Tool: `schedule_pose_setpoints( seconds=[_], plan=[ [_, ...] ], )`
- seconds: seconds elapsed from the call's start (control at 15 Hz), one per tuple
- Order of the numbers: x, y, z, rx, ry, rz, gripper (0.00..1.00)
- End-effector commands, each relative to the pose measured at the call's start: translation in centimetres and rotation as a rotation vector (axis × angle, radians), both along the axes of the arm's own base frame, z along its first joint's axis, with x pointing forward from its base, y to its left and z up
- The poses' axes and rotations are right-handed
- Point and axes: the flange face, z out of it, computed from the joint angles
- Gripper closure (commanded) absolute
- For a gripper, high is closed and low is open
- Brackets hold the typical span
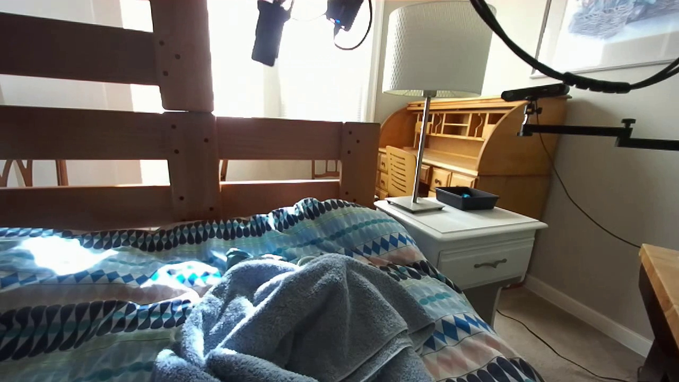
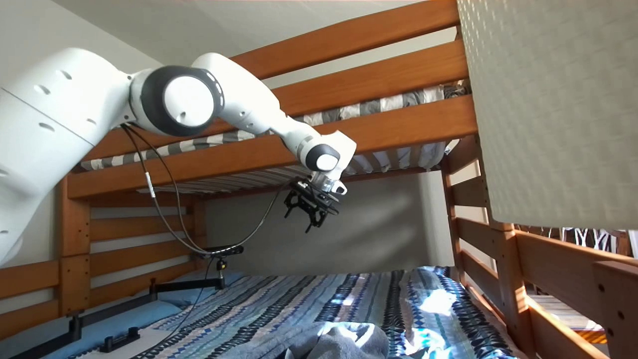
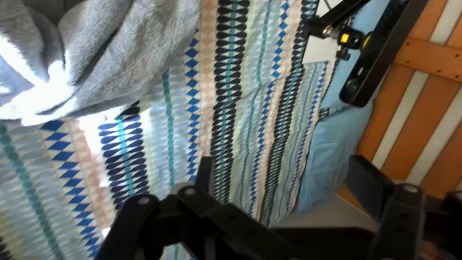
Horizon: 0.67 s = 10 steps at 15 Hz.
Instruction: Move the towel to the left
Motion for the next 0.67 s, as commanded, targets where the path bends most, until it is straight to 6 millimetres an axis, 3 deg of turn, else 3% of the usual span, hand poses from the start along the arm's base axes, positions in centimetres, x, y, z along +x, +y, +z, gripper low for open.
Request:
schedule_pose_setpoints(
  seconds=[0.0,0.27,0.6],
  plan=[
    [1.5,-7.6,2.5,0.033,-0.136,-0.158,0.00],
    [2.2,-14.0,5.0,-0.028,-0.327,-0.320,0.00],
    [-0.8,-16.8,6.3,-0.149,-0.499,-0.394,0.00]
  ],
)
